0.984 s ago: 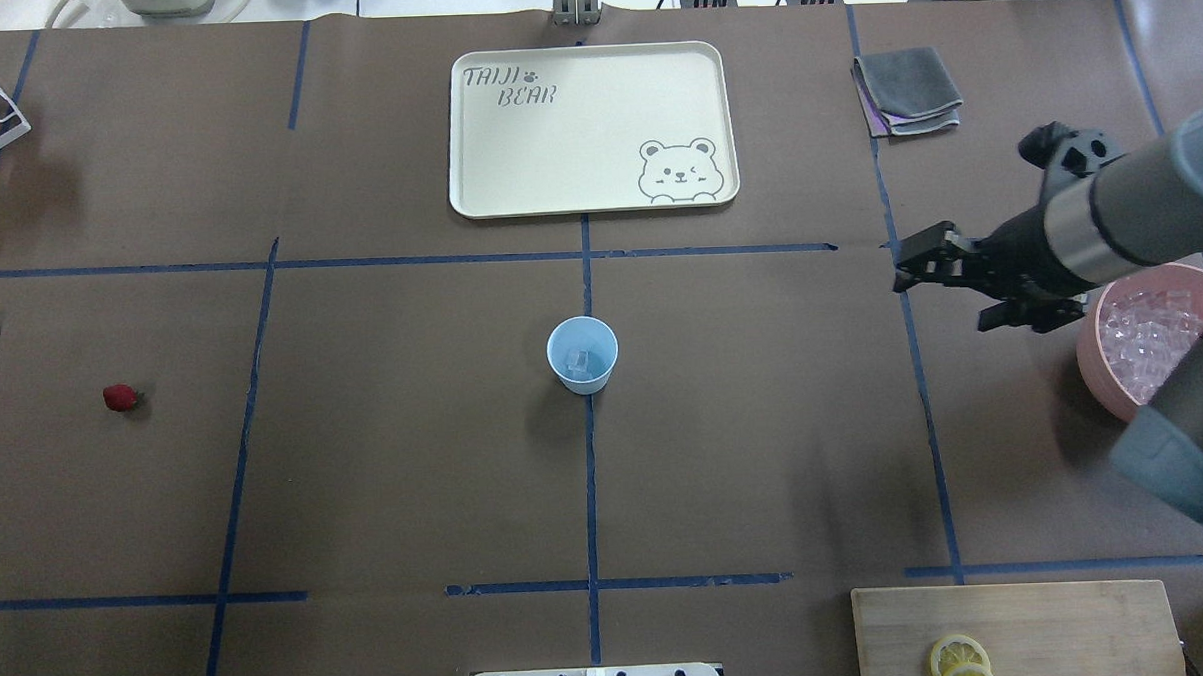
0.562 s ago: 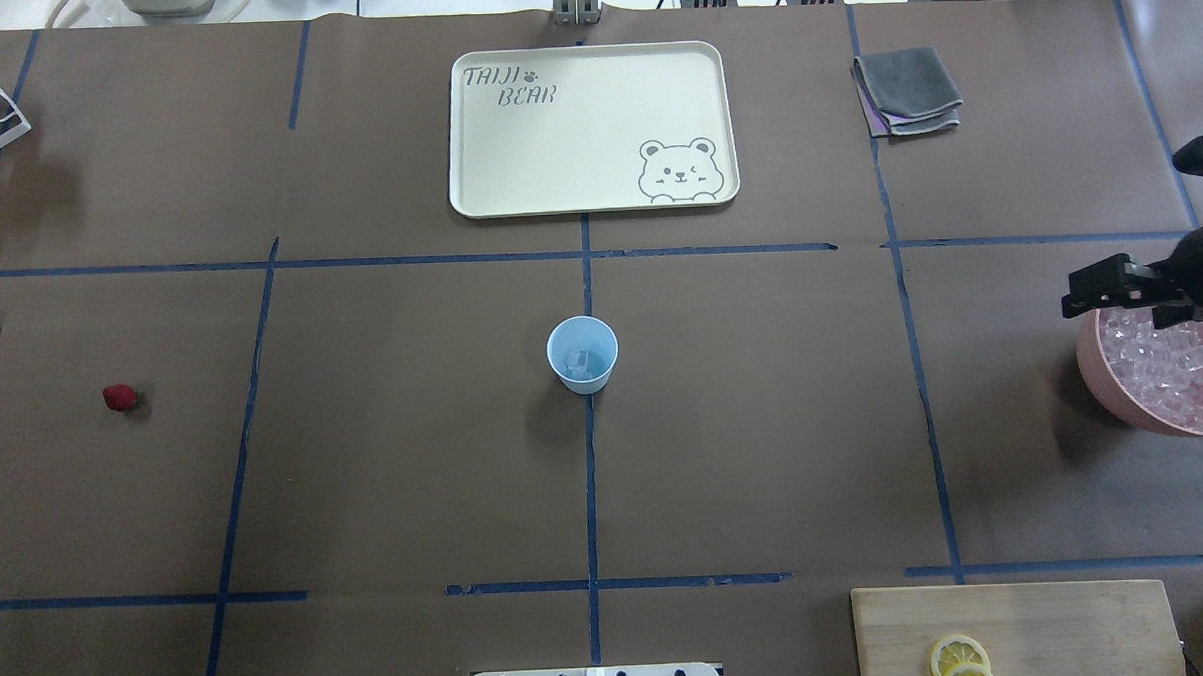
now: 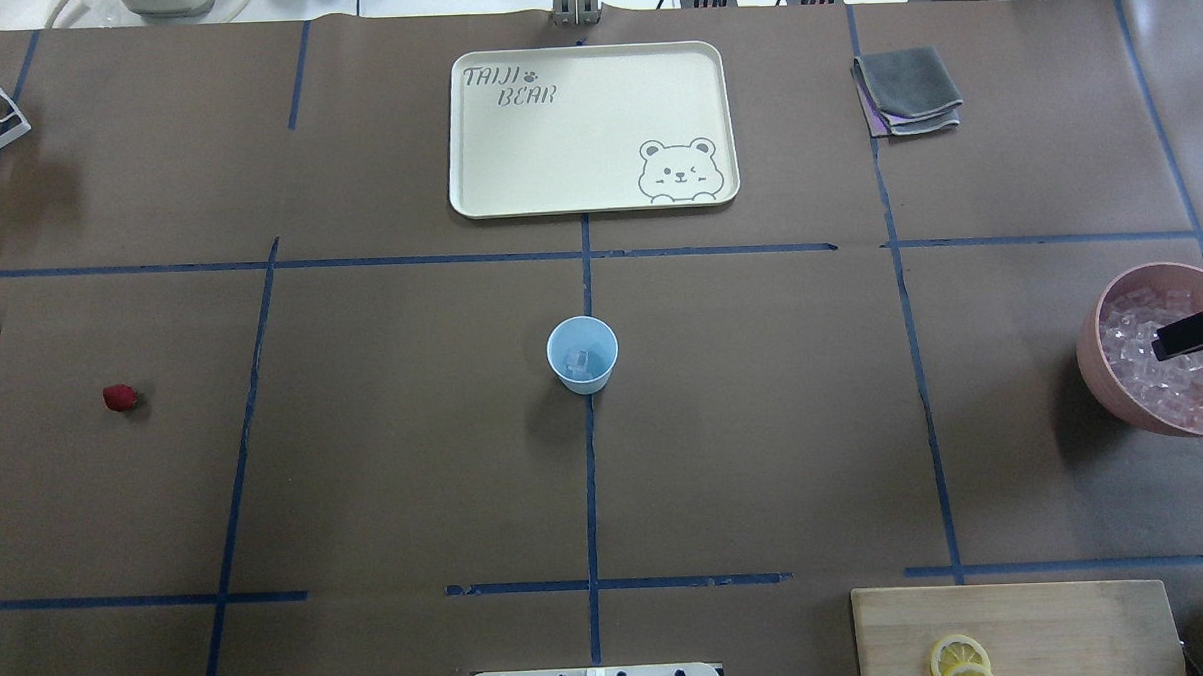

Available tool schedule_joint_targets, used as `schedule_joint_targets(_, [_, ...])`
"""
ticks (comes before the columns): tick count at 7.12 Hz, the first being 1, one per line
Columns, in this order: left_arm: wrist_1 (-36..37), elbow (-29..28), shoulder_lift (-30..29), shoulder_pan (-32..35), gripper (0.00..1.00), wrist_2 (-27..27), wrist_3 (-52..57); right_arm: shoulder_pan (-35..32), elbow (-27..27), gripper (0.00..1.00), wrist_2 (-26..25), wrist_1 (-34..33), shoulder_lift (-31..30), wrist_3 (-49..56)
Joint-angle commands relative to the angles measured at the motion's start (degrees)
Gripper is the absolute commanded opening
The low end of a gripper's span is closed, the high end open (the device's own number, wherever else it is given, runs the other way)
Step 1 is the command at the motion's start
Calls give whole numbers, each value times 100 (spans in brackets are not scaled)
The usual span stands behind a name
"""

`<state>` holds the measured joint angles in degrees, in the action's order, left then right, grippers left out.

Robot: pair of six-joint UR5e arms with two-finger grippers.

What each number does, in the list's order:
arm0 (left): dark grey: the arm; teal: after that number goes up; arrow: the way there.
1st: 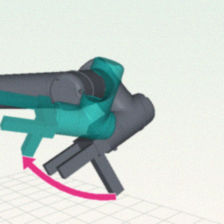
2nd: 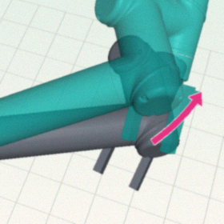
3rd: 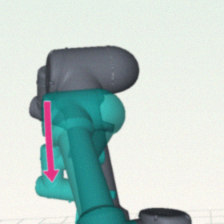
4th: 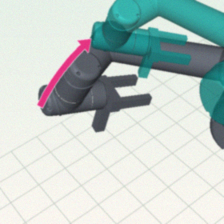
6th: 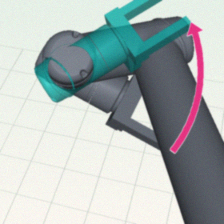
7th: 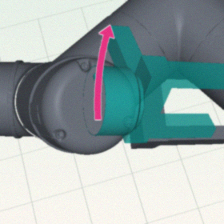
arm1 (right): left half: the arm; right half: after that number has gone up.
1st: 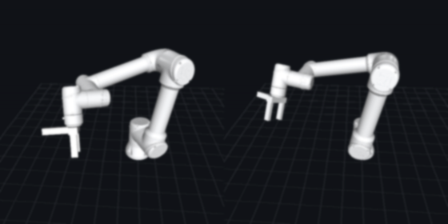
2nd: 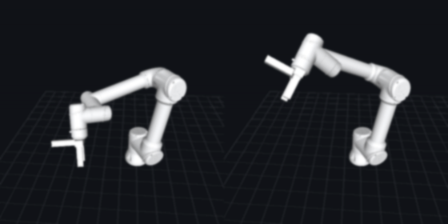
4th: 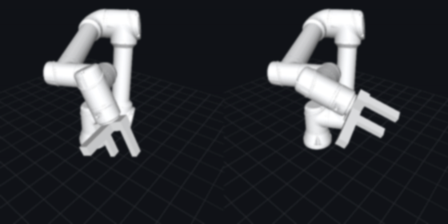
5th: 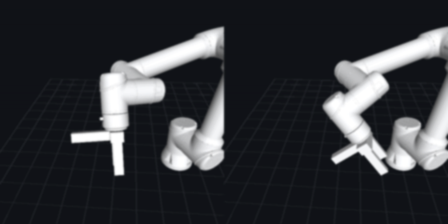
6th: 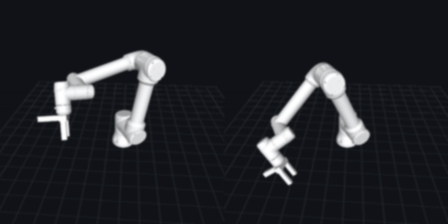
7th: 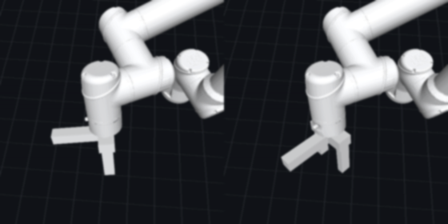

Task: Mash ice and strawberries in cup
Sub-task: 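Grasp a third ice cube from the bowl with the right gripper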

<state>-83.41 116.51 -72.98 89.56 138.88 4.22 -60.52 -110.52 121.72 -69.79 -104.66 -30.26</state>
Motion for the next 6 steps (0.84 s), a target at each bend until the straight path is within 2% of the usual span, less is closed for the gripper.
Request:
schedule_joint_targets(1, [0,12,3,0,100,34,0,14,407,100,-17,71,112,950])
schedule_joint_targets(3, [0,20,-6,0,100,34,0,14,443,96,44,62,95,987])
schedule_joint_targets(5, [0,20,3,0,100,34,0,23,444,78,123,62,86,979])
schedule_joint_targets(6, [0,20,3,0,100,34,0,32,478,78,123,62,94,979])
